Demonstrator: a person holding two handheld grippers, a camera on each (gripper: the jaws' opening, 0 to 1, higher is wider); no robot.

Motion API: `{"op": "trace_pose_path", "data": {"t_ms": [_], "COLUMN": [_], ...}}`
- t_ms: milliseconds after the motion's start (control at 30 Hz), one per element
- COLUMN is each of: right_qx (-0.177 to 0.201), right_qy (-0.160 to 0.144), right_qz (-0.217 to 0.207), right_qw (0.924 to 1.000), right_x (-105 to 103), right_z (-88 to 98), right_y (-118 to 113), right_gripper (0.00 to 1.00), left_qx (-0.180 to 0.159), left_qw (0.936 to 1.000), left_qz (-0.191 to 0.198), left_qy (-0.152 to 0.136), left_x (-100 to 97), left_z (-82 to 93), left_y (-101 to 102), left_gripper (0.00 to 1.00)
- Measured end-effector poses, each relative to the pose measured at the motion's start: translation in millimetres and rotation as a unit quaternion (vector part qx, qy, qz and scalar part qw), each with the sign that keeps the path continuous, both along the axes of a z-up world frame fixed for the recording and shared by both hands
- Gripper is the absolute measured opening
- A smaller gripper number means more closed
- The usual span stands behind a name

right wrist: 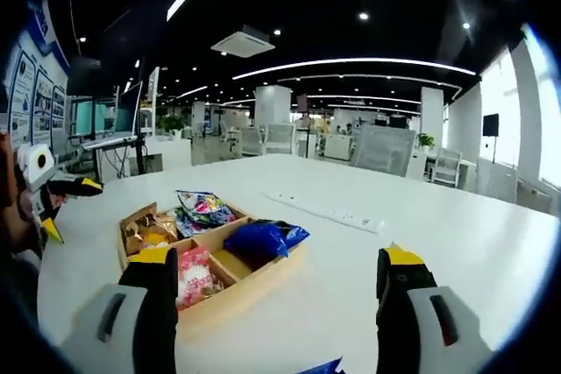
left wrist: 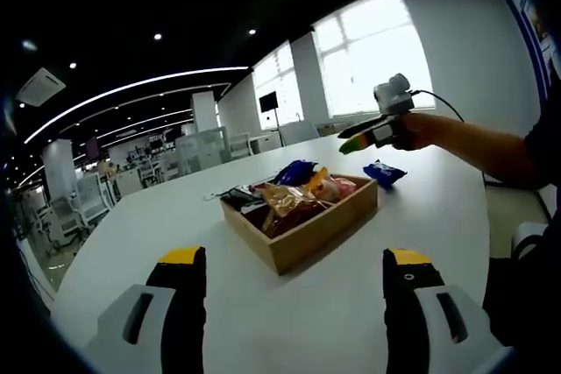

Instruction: Pick up the scattered marshmallows, QQ candies, Oreo cookies, and mixed nuts on the table and sort them into separate containers

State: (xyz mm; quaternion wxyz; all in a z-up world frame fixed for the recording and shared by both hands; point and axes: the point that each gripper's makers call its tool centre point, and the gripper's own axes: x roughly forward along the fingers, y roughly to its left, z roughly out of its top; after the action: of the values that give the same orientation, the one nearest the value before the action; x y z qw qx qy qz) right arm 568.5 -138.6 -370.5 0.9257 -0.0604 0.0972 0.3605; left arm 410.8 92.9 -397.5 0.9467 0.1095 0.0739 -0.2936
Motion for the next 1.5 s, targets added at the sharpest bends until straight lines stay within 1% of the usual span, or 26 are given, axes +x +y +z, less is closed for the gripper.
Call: {"op": "trace_pose_path", "data": {"t_ms": [100, 200, 433, 533, 633, 733, 900, 967, 1133, 1233, 1367, 1500], "right_qx": [0.005, 0.005, 0.003, 0.005, 0.017, 0.022, 0.022, 0.025, 0.033, 0.029, 0.023, 0.022], "right_qy": [-0.006, -0.002, 0.002, 0.002, 0.005, 0.0, -0.003, -0.005, 0.001, 0.001, 0.009, 0.013], "right_qz": [0.003, 0.005, 0.014, 0.016, 0.016, 0.02, 0.021, 0.018, 0.003, -0.001, -0.01, -0.017], "right_qw": [1.0, 1.0, 0.9999, 0.9998, 0.9997, 0.9996, 0.9995, 0.9995, 0.9994, 0.9996, 0.9996, 0.9995], "right_x": [-12, -19, -44, -51, -64, -75, -91, -94, -102, -108, -107, -109], "right_z": [4.2, 3.8, 2.9, 5.1, 11.0, 14.2, 13.1, 12.6, 9.4, 6.4, -2.1, -5.0], "right_y": [1, 0, -2, -2, -3, -1, -4, -7, -17, -20, -26, -30], "right_gripper": [0.9, 0.9, 0.9, 0.9, 0.9, 0.9, 0.9, 0.9, 0.9, 0.9, 0.9, 0.89], "left_qx": [0.0, 0.0, -0.002, -0.001, 0.001, 0.001, -0.001, 0.001, 0.001, 0.0, 0.001, 0.001], "left_qw": [1.0, 1.0, 1.0, 1.0, 1.0, 1.0, 1.0, 1.0, 1.0, 1.0, 1.0, 1.0], "left_qz": [-0.001, -0.001, -0.003, -0.005, -0.005, -0.005, -0.004, -0.004, -0.004, -0.005, -0.006, -0.006], "left_qy": [-0.001, -0.001, -0.002, -0.002, -0.002, -0.004, -0.005, -0.004, -0.003, -0.004, -0.004, -0.003], "left_x": [-0.6, -0.6, -1.3, -1.2, -0.6, 0.0, 0.3, 0.3, 0.6, 0.5, 0.2, -0.2], "left_z": [0.5, 0.7, 2.3, 2.9, 3.4, 4.5, 5.5, 4.6, 4.4, 5.2, 4.5, 4.1], "left_y": [0, 1, 1, 0, 0, 0, -1, -1, -2, -2, -4, -5], "left_gripper": [0.87, 0.87, 0.87, 0.87, 0.87, 0.87, 0.87, 0.87, 0.87, 0.87, 0.87, 0.87]}}
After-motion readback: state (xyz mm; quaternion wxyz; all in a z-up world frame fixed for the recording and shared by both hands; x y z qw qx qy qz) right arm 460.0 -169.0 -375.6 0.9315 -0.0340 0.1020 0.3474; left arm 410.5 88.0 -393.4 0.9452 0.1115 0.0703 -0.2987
